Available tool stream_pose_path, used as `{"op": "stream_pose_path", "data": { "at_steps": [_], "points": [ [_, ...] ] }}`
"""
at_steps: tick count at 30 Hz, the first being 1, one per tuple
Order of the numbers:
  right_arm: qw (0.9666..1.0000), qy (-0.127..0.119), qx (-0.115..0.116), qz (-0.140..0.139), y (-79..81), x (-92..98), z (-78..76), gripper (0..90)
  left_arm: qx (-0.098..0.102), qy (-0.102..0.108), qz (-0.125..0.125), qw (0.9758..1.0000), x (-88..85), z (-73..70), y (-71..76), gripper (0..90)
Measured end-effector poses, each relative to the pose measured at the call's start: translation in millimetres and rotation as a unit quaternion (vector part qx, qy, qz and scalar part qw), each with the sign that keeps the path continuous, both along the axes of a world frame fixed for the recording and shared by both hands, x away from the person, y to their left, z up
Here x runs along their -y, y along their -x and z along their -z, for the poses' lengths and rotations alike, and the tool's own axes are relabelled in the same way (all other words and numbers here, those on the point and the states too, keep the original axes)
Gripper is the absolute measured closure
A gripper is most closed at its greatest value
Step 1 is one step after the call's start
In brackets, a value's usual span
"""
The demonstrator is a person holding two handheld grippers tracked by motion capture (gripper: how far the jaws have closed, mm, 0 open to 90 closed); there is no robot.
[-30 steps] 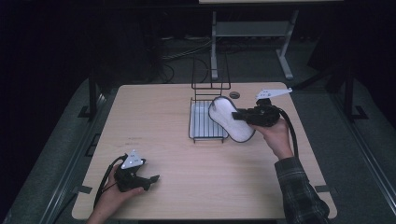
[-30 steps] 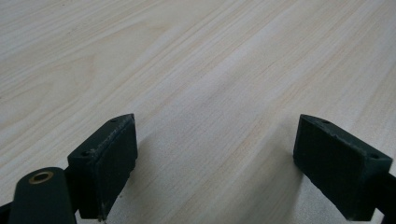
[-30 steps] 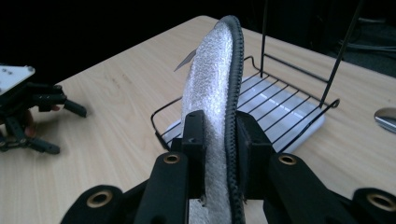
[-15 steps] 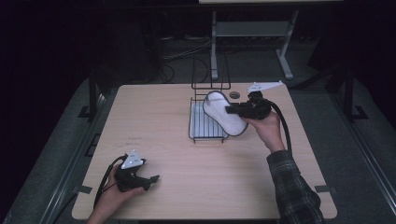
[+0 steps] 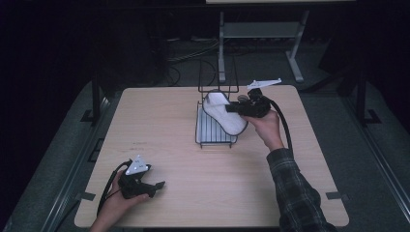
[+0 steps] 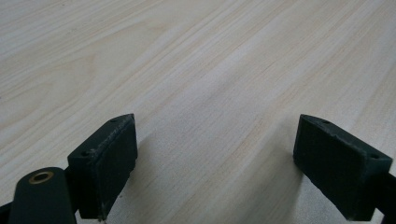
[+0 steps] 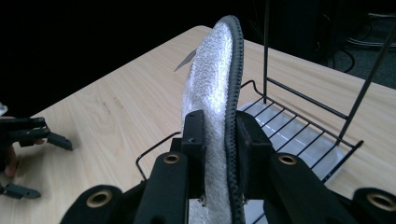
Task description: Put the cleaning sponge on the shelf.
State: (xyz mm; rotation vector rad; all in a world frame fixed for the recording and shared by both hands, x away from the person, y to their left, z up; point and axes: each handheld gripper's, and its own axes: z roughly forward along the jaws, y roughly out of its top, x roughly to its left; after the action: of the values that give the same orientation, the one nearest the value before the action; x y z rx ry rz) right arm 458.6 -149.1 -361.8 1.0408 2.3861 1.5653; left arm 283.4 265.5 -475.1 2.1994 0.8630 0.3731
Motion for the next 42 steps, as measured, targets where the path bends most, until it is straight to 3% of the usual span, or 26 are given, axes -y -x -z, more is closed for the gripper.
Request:
{"op": "stream_pose_path", "data": {
  "at_steps": [5,7,11,27,42],
  "points": [
    [1.0,-0.007,-0.001,-0.003,-10.9,-8.0,2.5,75.3,0.0,0.0,0.0,1.0,0.1,0.1,0.0,12.9],
    [0.9997,-0.012,-0.019,-0.007,-14.6,-10.4,5.1,75.1,0.0,-0.001,0.0,1.0,-0.1,0.0,0.0,12.9],
    [0.9997,-0.012,-0.021,-0.008,-21.2,-14.8,13.0,75.1,0.0,-0.001,0.0,1.0,-0.1,-0.1,-0.1,12.9],
    [0.9986,-0.003,-0.053,0.001,-33.4,-19.1,34.2,73.6,0.001,-0.001,0.0,1.0,-0.1,0.1,0.0,12.9],
    [0.9984,0.022,-0.05,0.012,-36.5,-21.7,40.5,67.5,0.001,-0.002,0.0,1.0,-0.1,0.0,-0.1,12.9]
  ]
}}
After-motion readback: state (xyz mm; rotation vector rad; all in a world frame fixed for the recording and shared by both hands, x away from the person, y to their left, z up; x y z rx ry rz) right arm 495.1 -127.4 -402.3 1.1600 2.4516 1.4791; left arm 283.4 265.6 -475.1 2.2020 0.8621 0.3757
